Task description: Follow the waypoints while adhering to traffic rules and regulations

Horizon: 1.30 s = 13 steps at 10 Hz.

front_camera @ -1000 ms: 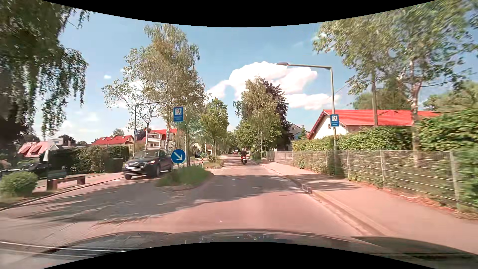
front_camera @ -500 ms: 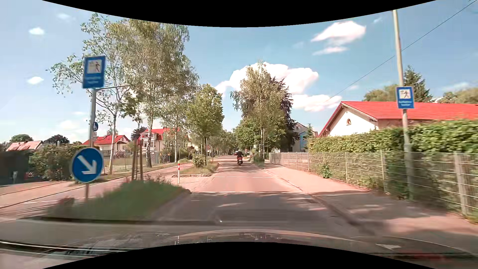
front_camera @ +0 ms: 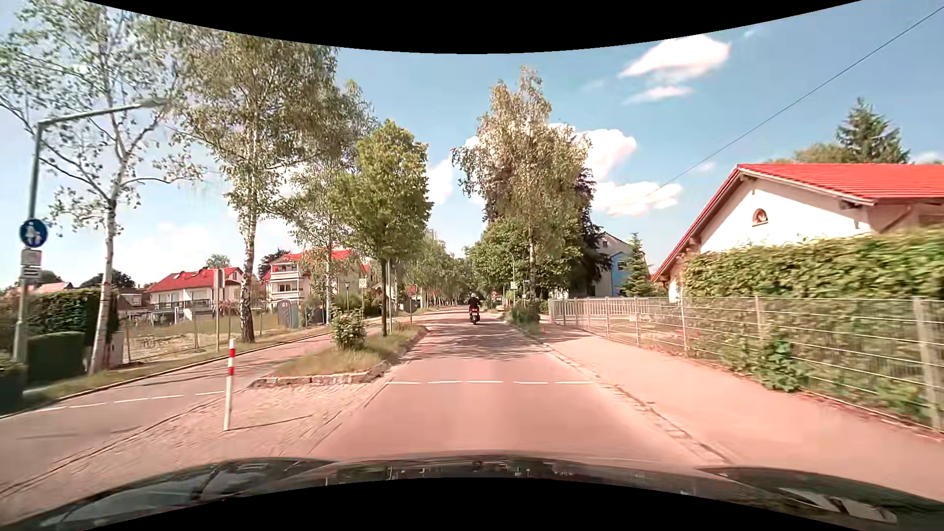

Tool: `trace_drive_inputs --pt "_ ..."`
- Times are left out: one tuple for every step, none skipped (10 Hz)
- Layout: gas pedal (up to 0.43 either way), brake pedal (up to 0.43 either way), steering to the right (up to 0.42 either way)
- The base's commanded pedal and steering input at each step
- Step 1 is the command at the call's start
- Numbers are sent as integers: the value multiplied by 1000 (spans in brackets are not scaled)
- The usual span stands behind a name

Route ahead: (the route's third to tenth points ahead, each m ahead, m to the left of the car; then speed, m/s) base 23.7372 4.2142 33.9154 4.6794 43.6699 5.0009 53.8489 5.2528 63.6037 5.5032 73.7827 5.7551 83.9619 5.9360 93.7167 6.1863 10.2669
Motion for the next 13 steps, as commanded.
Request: trace_drive_inputs --pt "138 12 -25" --pt "138 12 -28" --pt "138 12 -28" --pt "138 12 -28" --pt "138 12 -28" --pt "138 12 -27" --pt "138 12 -25" --pt "138 12 -25" --pt "138 12 -25" --pt "138 12 -25" --pt "150 12 -25" --pt "169 12 -25" --pt "177 12 -24"
